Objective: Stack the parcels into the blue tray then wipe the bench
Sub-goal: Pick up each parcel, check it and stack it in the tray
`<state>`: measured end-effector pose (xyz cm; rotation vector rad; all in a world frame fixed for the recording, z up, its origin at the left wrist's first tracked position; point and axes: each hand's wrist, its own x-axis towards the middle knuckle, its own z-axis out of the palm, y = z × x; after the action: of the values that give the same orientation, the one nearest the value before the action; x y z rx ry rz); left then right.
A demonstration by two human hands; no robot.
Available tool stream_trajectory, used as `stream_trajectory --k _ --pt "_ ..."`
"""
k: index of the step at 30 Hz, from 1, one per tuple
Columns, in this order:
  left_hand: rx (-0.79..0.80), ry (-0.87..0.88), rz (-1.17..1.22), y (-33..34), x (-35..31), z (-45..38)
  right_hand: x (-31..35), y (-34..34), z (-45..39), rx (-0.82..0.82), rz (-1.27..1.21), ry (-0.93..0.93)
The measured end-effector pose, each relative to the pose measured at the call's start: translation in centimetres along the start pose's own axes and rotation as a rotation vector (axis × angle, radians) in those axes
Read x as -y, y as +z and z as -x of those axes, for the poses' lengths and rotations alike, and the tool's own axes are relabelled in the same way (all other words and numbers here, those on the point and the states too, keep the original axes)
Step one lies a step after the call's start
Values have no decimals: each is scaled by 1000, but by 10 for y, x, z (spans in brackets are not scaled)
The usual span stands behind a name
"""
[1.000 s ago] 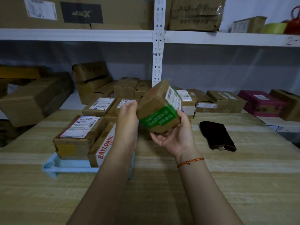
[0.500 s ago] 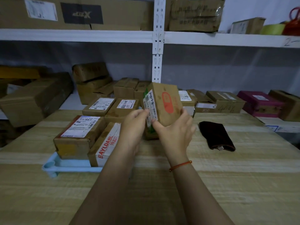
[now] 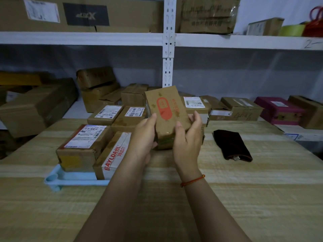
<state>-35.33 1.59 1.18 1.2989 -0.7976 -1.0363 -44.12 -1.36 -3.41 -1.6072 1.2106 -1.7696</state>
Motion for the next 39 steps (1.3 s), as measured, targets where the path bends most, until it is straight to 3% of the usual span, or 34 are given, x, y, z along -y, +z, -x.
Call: stream_trajectory --k 6,21,25,28,31,33,36,39 --pt "-16 43 -23 -3 -2 -4 4 -1 1 -68 -185 31" --pt "-8 86 50 -3 17 -10 7 -1 10 -43 -265 -313" --pt "3 22 105 -4 19 -10 5 0 6 -51 -316 -207" --pt "-4 -23 151 -8 19 -14 4 -1 -1 -171 -186 -159" --pt "29 -50 190 -13 19 -18 -2 -5 -12 -257 -31 22" --pt "49 -63 216 -17 20 -22 -8 -7 -20 -180 -38 253" --pt "72 -87 270 -21 22 -24 -16 -7 -26 -9 -296 593" --pt "74 -117 303 -24 23 -23 -18 -7 -21 89 -471 715"
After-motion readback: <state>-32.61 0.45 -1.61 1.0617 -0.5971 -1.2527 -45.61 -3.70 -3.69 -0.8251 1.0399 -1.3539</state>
